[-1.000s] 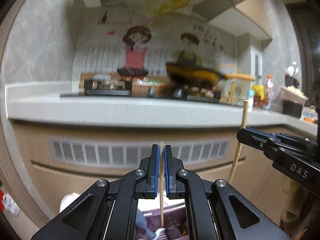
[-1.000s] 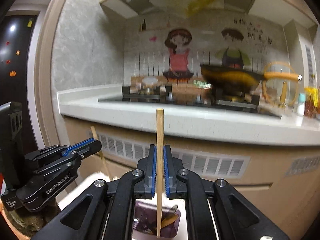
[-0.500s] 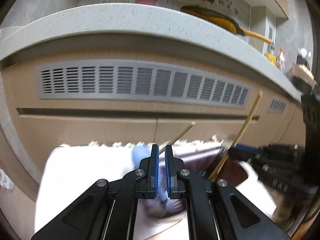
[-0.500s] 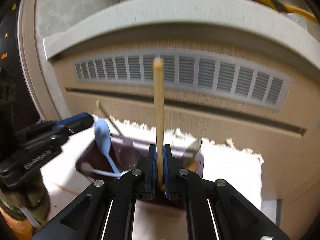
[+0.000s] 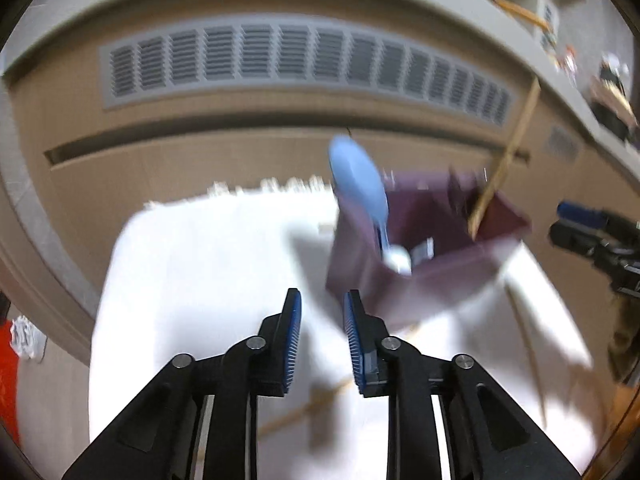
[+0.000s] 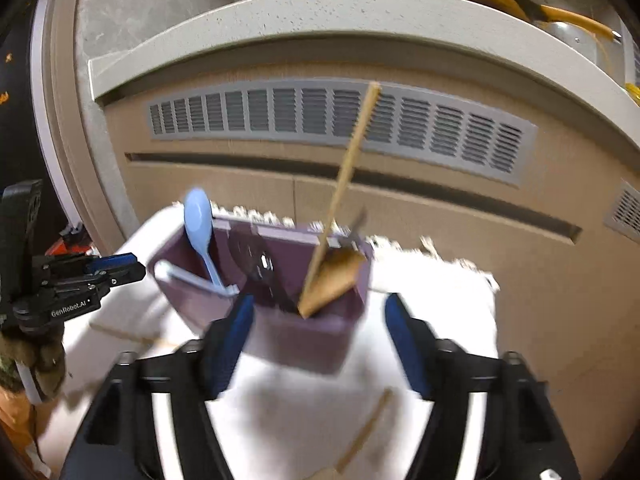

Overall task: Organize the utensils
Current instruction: 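Carry both chopsticks over the purple caddy and release them inside, then grasp a remaining chopstick with the right tool while the left tool grasps the last one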

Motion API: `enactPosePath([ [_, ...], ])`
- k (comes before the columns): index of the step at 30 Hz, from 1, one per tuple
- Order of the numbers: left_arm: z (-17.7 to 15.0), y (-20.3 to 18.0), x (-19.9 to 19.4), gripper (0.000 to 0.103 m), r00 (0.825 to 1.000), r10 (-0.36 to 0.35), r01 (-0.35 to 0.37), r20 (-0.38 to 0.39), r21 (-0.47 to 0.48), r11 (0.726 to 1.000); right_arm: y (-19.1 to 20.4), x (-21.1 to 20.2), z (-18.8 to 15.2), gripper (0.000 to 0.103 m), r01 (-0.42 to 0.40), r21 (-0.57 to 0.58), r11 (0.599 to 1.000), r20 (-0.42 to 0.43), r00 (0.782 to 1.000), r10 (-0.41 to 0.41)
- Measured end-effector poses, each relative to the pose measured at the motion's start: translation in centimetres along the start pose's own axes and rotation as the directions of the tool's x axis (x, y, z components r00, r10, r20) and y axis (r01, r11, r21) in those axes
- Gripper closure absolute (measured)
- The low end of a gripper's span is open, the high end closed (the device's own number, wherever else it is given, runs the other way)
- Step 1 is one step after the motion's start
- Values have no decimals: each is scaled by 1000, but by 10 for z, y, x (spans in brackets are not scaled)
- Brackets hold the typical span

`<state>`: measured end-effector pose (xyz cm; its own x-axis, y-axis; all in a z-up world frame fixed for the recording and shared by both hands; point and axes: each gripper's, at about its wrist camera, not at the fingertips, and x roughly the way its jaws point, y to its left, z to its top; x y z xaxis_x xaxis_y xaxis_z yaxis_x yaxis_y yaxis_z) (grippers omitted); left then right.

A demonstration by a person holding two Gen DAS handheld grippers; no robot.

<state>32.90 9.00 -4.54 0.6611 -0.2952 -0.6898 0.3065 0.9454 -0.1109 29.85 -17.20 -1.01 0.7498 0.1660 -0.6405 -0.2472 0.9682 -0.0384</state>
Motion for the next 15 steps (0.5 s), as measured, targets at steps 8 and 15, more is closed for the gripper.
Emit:
enactPosePath([
  [8,-33,16,21,62,984,-26,23,-177,-20,1000,-16,12,-76,23,-5,74,997,-208,978,20],
  [15,-42,39,26,60,960,-115,71,-254,-174,982,-37,27,-110,23,-19,216,976,-308,947,87],
])
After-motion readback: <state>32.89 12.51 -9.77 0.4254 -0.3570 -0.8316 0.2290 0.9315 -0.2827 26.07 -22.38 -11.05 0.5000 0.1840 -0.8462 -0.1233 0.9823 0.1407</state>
